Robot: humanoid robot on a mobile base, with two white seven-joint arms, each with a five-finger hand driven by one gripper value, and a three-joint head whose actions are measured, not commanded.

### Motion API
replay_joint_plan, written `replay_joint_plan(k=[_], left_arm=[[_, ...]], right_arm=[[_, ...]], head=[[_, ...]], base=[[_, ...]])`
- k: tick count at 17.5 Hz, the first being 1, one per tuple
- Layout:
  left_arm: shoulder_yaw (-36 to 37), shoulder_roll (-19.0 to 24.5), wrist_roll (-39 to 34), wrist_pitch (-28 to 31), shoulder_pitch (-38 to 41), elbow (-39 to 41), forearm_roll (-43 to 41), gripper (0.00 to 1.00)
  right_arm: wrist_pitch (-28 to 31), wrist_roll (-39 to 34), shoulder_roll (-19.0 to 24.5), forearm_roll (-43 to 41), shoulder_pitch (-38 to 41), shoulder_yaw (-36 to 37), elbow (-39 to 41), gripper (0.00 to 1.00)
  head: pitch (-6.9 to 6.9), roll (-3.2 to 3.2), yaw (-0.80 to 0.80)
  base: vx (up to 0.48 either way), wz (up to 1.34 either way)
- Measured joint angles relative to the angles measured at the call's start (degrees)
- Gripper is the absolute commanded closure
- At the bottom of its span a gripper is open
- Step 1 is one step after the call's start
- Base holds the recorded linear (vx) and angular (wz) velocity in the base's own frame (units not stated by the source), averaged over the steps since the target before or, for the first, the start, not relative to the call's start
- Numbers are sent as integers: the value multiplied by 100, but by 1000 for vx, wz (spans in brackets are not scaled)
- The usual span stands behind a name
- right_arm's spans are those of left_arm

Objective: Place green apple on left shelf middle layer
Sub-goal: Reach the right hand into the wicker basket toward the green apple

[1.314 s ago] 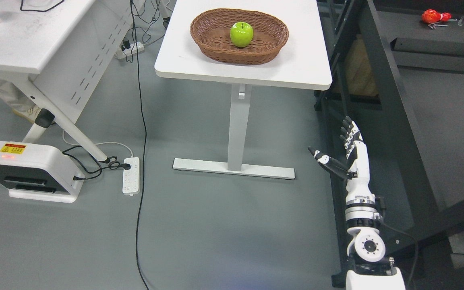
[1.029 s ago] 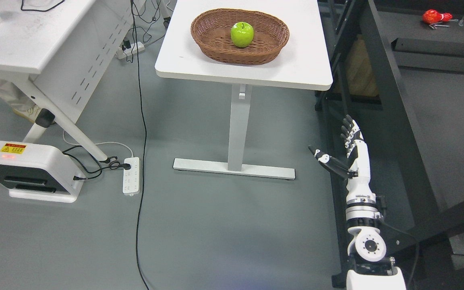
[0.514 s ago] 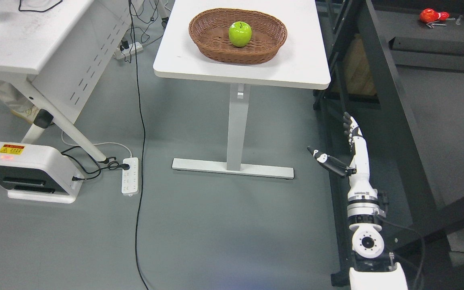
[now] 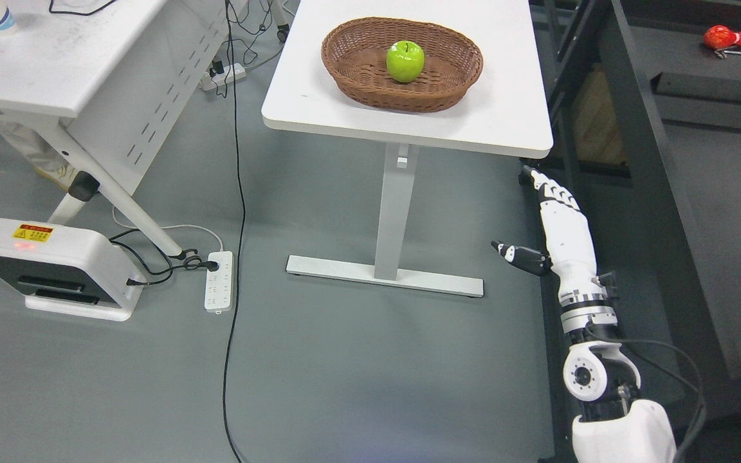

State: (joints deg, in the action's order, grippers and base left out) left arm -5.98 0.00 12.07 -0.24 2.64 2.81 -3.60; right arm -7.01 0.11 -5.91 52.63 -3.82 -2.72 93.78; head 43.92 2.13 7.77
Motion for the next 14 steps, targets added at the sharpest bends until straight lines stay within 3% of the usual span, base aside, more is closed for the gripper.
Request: replay_joint_plan(k=[4, 14], left_arm=[[0, 0, 0, 0, 0, 0, 0, 0], [0, 0, 0, 0, 0, 0, 0, 0]], right_arm=[[-85, -70, -102, 216, -79, -41, 89, 0], [-99, -622, -233, -130, -435, -171, 182, 0]], head=[[0, 0, 0], [0, 0, 0]], base=[[215, 250], [267, 101]])
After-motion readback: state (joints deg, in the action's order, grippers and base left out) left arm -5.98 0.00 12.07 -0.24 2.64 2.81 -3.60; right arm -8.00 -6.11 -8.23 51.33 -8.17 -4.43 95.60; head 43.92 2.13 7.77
